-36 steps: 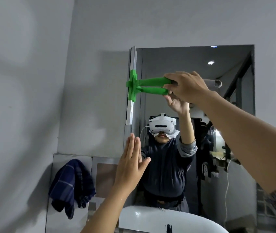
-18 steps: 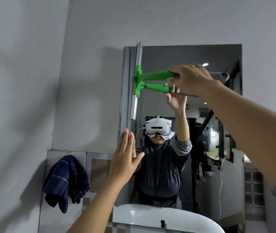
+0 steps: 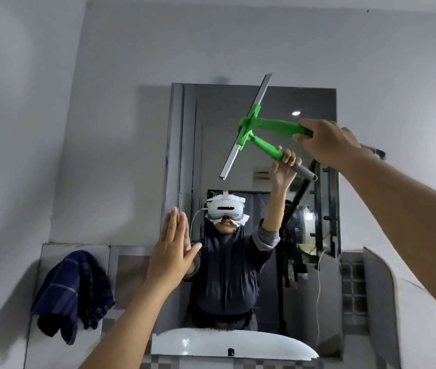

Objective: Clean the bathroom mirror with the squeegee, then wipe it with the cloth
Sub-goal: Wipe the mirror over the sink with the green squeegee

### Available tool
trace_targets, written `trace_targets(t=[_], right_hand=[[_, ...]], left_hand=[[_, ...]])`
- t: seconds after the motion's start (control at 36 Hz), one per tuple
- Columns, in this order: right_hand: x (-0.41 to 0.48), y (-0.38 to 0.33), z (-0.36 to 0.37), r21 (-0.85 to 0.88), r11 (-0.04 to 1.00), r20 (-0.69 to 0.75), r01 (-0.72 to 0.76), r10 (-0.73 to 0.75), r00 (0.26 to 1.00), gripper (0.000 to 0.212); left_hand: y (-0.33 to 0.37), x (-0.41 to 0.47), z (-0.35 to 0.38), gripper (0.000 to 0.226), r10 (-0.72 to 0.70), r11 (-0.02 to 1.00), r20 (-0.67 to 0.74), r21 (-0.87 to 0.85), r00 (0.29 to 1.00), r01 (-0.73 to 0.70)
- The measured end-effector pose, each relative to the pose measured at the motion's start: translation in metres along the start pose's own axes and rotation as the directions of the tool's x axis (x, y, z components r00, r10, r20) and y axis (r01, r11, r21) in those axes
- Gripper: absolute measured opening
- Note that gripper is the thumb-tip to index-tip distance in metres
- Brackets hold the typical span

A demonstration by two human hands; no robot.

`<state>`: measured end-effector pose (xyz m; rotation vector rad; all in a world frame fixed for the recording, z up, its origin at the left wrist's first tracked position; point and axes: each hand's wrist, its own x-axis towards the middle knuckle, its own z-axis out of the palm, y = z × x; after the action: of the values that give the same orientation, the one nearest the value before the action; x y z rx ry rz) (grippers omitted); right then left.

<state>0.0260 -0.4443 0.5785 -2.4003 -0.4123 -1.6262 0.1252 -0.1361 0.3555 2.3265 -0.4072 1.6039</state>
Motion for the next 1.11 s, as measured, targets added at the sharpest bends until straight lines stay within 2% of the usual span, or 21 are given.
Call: trace_targets(t=[0.25, 0.5, 0.61, 0.83, 1.11], right_hand=[[-0.026, 0.039, -0.01, 0.039, 0.983, -0.004, -0.179, 0.18, 0.984, 0.017], [-0.055, 0.042, 0.003, 0.197, 0.906, 0.018, -0.375, 0.379, 0.925, 0.017], [-0.068, 0.027, 0.017, 0.281, 0.853, 0.016, -0.44, 0.454, 0.891, 0.027], [-0.087, -0.014, 0.04, 0.436, 0.738, 0.004, -0.516, 0.572, 0.821, 0.027], [-0.096, -0.091, 0.079, 0.668, 0.55, -0.056, -0.501, 0.708, 0.704, 0.029]], left_hand=[[0.002, 0.0, -0.002, 0.094, -0.023, 1.0, -0.006, 0.016, 1.0, 0.023], [0.009, 0.0, -0.009, 0.087, -0.021, 0.998, 0.068, 0.063, 0.997, 0.017], [0.01, 0.0, -0.012, 0.086, -0.02, 0.997, 0.092, 0.076, 0.996, 0.013], [0.012, -0.001, -0.017, 0.084, -0.032, 0.998, 0.114, 0.049, 0.993, 0.027], [0.007, -0.001, -0.027, 0.085, 0.016, 1.0, 0.132, 0.022, 0.991, -0.019]])
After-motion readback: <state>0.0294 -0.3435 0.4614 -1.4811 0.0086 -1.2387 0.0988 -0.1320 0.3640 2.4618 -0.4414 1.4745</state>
